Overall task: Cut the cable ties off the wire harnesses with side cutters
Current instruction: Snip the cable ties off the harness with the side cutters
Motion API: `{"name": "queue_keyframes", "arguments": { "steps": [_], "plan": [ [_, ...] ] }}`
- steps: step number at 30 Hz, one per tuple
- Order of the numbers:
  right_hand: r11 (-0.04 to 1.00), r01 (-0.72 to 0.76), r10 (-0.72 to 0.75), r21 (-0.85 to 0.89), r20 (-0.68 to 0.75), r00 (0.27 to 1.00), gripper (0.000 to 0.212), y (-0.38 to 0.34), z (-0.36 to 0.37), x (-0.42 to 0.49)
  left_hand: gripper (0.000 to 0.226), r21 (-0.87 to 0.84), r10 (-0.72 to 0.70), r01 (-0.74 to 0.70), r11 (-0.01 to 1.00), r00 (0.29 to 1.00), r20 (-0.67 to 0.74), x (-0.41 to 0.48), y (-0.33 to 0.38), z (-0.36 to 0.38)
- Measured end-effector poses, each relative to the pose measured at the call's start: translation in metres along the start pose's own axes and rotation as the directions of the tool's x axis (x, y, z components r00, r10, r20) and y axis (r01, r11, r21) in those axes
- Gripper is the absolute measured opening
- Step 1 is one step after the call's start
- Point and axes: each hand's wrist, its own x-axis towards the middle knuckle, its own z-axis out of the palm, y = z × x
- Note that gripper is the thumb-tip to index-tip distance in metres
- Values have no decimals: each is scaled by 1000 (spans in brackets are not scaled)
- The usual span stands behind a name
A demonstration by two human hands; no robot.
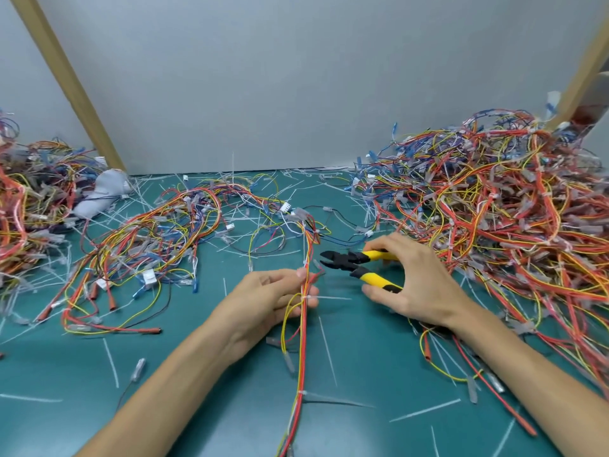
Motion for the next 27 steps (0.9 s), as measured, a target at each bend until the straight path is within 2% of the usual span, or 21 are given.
{"name": "queue_keyframes", "arguments": {
  "steps": [2,4,5,7,8,9,18,27],
  "plan": [
    [999,1,-1,-53,3,1000,53,-1,0,-1,16,-7,33,-33,999,999,-4,1,-1,-1],
    [995,4,-3,-101,7,1000,53,-3,0,-1,12,129,162,-155,979,985,-50,1,-6,1],
    [993,6,-5,-120,11,1000,54,-4,0,-1,10,310,283,-243,919,955,-91,2,-9,1],
    [989,4,-3,-148,10,1000,54,-5,1,-2,9,677,539,-354,645,839,-76,3,-14,2],
    [987,-1,1,-159,3,1000,54,-6,1,-2,10,748,603,-374,549,796,-45,3,-15,4],
    [986,-8,7,-168,-7,1000,54,-7,0,-2,11,762,622,-385,520,782,-29,3,-15,5],
    [973,24,-39,-231,-60,997,52,-8,2,-2,16,731,566,-381,566,824,-9,9,-16,2],
    [951,63,-95,-304,-89,991,54,-19,5,-3,16,743,557,-386,547,830,21,10,-17,2]
  ]
}}
